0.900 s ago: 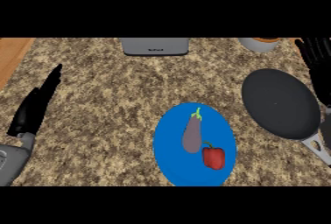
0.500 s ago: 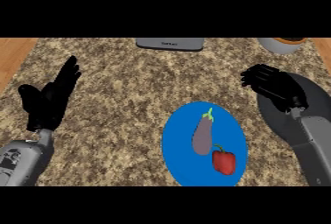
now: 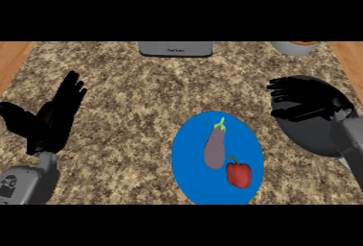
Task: Pick the eggplant from the plate and place it in the pan
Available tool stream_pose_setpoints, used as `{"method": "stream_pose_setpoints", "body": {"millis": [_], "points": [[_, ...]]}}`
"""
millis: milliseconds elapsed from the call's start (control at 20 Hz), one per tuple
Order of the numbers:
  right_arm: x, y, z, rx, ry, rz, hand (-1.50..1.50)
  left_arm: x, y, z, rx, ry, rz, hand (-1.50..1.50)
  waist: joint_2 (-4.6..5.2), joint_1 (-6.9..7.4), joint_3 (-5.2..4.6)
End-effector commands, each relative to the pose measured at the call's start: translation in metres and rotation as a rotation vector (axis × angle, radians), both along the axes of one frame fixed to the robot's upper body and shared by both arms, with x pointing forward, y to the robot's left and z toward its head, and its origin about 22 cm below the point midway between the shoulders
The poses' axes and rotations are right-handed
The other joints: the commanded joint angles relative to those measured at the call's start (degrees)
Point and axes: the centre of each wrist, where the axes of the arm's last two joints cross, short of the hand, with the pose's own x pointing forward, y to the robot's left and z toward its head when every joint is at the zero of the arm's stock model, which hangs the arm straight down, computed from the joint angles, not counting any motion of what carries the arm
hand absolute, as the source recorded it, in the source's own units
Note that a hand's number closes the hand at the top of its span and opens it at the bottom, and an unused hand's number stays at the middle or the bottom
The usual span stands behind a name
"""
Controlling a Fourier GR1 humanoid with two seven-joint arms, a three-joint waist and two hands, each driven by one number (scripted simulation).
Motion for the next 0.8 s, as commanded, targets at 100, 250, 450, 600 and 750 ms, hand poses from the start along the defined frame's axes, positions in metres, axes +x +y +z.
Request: {"method": "stream_pose_setpoints", "body": {"millis": [100,250,450,600,750], "points": [[0.030,-0.021,0.040,-0.069,-0.017,0.206,-1.50,0.005,-0.006,0.000,-0.020,-0.004,0.000,0.00,0.30,0.31,0.06],[0.049,0.032,0.025,-0.084,0.010,0.282,-1.50,0.000,-0.023,-0.007,-0.008,-0.017,-0.011,0.00,0.31,0.62,0.06],[0.063,0.052,0.039,-0.205,0.059,0.446,-1.50,-0.003,-0.009,0.003,-0.013,-0.015,-0.054,0.00,0.52,2.15,0.07],[0.075,0.078,0.042,-0.267,0.096,0.530,-1.50,0.002,-0.021,0.003,-0.028,-0.021,-0.044,0.00,0.79,2.38,0.09],[0.076,0.087,0.031,-0.268,0.132,0.643,-1.50,0.005,-0.008,-0.004,-0.008,-0.025,-0.024,0.00,0.86,1.65,0.06]]}}
